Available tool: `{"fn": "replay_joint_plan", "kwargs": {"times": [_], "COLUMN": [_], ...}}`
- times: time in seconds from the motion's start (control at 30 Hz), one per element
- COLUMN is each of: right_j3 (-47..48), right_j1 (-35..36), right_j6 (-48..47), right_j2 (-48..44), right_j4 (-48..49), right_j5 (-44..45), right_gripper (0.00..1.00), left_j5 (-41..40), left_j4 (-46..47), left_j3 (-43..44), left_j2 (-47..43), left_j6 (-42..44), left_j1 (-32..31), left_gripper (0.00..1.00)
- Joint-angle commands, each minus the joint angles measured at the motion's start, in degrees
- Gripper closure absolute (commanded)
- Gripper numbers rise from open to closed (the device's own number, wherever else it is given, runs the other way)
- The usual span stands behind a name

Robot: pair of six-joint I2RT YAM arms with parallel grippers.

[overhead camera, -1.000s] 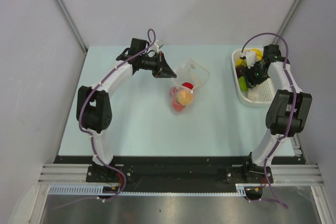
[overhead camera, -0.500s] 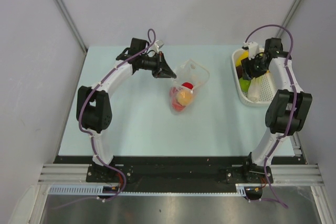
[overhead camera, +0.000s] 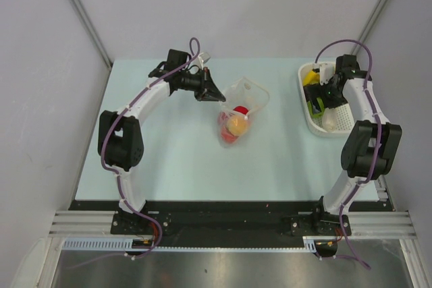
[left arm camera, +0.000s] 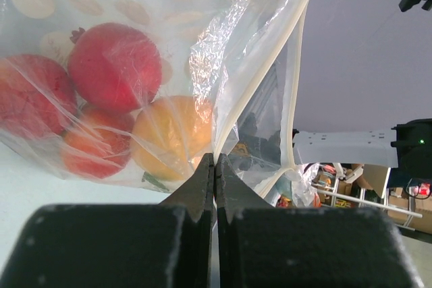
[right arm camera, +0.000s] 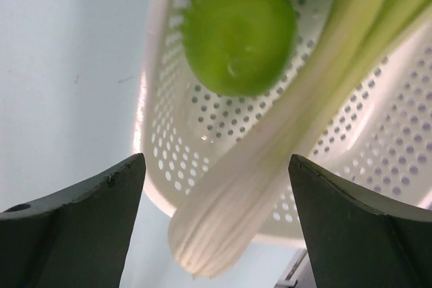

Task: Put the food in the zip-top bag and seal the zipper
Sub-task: Adjust the fake vegetable in the bin.

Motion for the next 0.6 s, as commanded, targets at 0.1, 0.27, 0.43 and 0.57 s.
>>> {"fn": "replay_joint_plan", "kwargs": {"times": [0.1,0.27,0.43,0.57], "right_j3": [-0.9,-0.3,3.5,8.2], "right_j1": [-1.3,-2.7,-4.3,-7.9], "right_j6": [10.5,11.5,10.7,6.8], "right_j2": [-0.1,2.3,3.5,2.4], "right_j4": [0.7,-2.2,-7.6,-9.7], "right_j5": [10.5,10.1,5.0,3.4], "right_gripper": [0.07,0.12,0.37,0.51], "left_j5": [1.2,1.4,1.5,1.8], "left_j4": [0.1,-0.5,-0.6,-0.8], "left_j3": [1.8,1.6,1.3,1.6], "left_j2": [-1.5,-1.8,-1.6,-1.2], "left_j6": [1.5,2.0,2.0,2.0], "left_j1": [0.5,0.6,0.8,0.8], "left_gripper": [1.0,1.0,1.0,1.0]}}
